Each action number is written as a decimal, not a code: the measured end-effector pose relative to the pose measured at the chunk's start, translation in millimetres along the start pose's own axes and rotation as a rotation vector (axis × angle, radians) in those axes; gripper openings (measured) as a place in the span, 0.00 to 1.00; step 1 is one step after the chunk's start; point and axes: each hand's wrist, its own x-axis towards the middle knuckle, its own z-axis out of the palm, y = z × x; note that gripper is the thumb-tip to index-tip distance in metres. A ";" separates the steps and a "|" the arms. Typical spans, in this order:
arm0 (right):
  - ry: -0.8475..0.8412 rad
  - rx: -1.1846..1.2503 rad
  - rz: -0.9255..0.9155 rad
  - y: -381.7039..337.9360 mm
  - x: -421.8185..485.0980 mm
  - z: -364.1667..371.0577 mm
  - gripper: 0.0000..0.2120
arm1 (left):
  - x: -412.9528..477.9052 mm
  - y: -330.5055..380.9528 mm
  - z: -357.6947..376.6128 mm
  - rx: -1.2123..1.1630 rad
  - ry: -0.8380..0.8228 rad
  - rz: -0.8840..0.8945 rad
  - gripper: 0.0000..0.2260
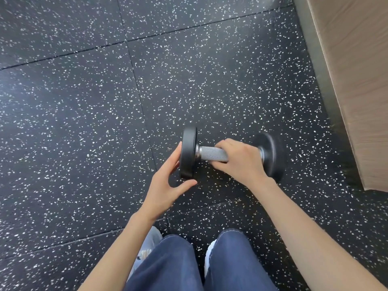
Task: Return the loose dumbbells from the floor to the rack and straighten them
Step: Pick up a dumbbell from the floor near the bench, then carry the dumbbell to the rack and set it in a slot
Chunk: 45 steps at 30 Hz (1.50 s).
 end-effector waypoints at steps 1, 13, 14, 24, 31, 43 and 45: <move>0.059 0.003 -0.009 0.9 0.5 2.9 0.14 | 2.1 0.3 -0.3 -0.004 0.024 -0.008 0.34; 0.217 -0.178 -0.136 13.1 17.6 16.7 0.18 | 18.1 6.4 4.3 -0.098 0.120 -0.047 0.29; 0.212 -0.197 -0.137 13.7 19.3 15.4 0.19 | 18.7 7.0 5.0 -0.109 0.122 -0.050 0.29; -0.230 -0.140 -0.089 -28.7 18.8 -62.4 0.27 | -0.6 54.0 -14.6 -0.144 0.226 0.000 0.26; -0.397 -0.329 -0.249 -95.6 31.9 -219.2 0.27 | -62.3 183.5 -54.2 -0.241 0.297 -0.051 0.33; -0.306 -0.423 -0.438 -318.1 28.0 -588.4 0.25 | -175.3 509.9 -204.7 -0.628 0.184 -0.203 0.48; -0.273 -0.436 -0.491 -354.7 25.7 -640.8 0.24 | -198.2 557.8 -229.4 -0.618 0.167 -0.183 0.52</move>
